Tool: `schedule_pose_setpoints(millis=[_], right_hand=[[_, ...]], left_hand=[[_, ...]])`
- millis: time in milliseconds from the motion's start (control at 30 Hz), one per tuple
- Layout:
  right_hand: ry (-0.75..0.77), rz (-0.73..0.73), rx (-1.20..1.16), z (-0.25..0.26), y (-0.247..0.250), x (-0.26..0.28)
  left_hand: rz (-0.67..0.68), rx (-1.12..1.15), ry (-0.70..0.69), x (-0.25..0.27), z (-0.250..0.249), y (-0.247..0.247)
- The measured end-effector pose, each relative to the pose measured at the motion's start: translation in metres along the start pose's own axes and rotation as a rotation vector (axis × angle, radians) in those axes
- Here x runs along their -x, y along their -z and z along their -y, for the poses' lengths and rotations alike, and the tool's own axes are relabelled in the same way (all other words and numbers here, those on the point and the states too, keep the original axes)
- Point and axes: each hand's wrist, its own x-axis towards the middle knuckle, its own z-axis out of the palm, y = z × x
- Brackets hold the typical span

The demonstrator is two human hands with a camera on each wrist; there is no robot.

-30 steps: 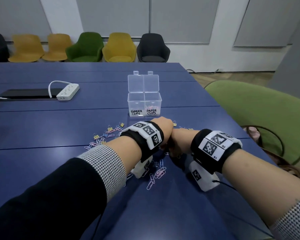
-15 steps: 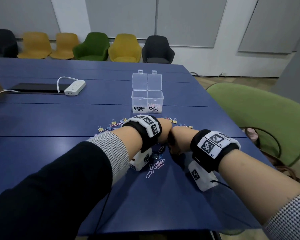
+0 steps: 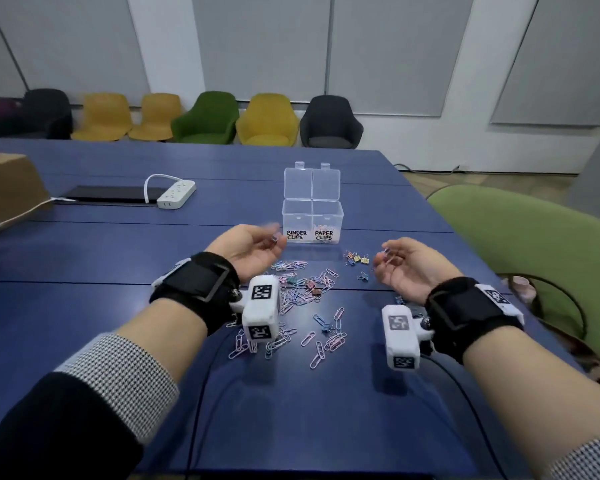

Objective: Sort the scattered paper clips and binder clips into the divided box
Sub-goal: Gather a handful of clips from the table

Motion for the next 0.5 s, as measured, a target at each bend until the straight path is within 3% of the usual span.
schedule_pose_setpoints(millis=[100, 167, 267, 367, 433, 500], right_hand=[[0.034, -0.010, 0.028, -0.001, -0.011, -0.010], [0.040, -0.040, 0.348, -0.004, -0.021, -0.019], [0.068, -0.039, 1.105, -0.008, -0.041, -0.034], [0.138, 0.057, 1.880, -0.008, -0.059, -0.048], [0.083, 0.149, 2.128, -0.011, -0.068, -0.053], [0.011, 0.187, 2.213, -0.015, -0.071, -0.056]], left_hand=[[-0.055, 0.133, -0.005, 0.000, 0.001, 0.001], [-0.043, 0.092, 0.041, -0.003, 0.002, 0.002], [0.007, -0.323, 0.074, -0.009, 0.000, -0.003], [0.022, -0.698, 0.085, -0.017, -0.001, -0.005], [0.021, -0.861, 0.131, -0.020, -0.002, -0.004], [0.020, -1.089, 0.129, -0.021, -0.001, -0.005]])
